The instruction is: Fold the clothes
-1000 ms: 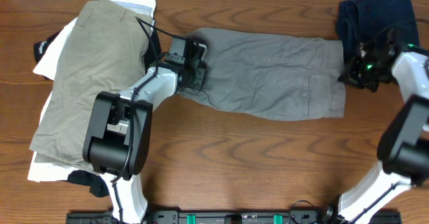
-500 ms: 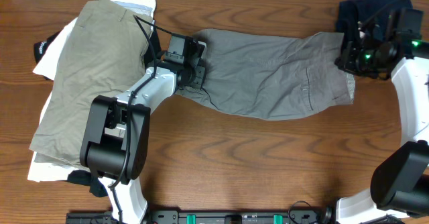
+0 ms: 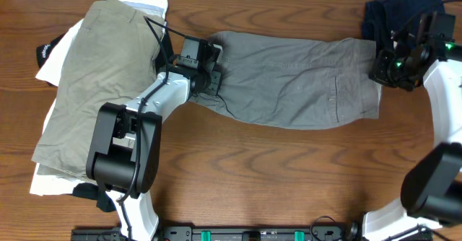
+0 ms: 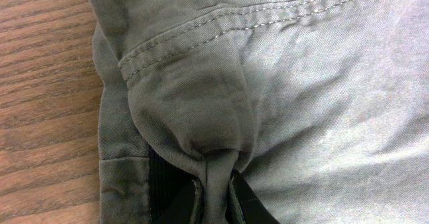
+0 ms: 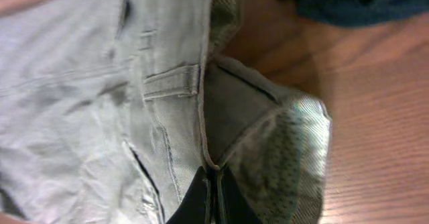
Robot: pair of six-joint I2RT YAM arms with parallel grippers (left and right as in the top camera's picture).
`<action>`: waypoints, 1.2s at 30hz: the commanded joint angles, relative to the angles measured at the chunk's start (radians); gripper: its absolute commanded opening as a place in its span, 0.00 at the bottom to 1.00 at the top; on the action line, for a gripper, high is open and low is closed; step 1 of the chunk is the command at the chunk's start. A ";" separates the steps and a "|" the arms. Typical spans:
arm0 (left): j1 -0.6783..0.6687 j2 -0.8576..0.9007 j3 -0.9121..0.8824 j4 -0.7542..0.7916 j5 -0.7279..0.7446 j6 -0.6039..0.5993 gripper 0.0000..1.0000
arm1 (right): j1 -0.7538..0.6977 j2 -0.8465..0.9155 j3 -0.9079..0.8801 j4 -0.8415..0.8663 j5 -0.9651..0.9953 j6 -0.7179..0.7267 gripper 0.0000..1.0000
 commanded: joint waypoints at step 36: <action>0.003 -0.018 0.004 -0.002 -0.012 -0.009 0.13 | -0.076 0.282 0.005 0.072 0.135 -0.163 0.77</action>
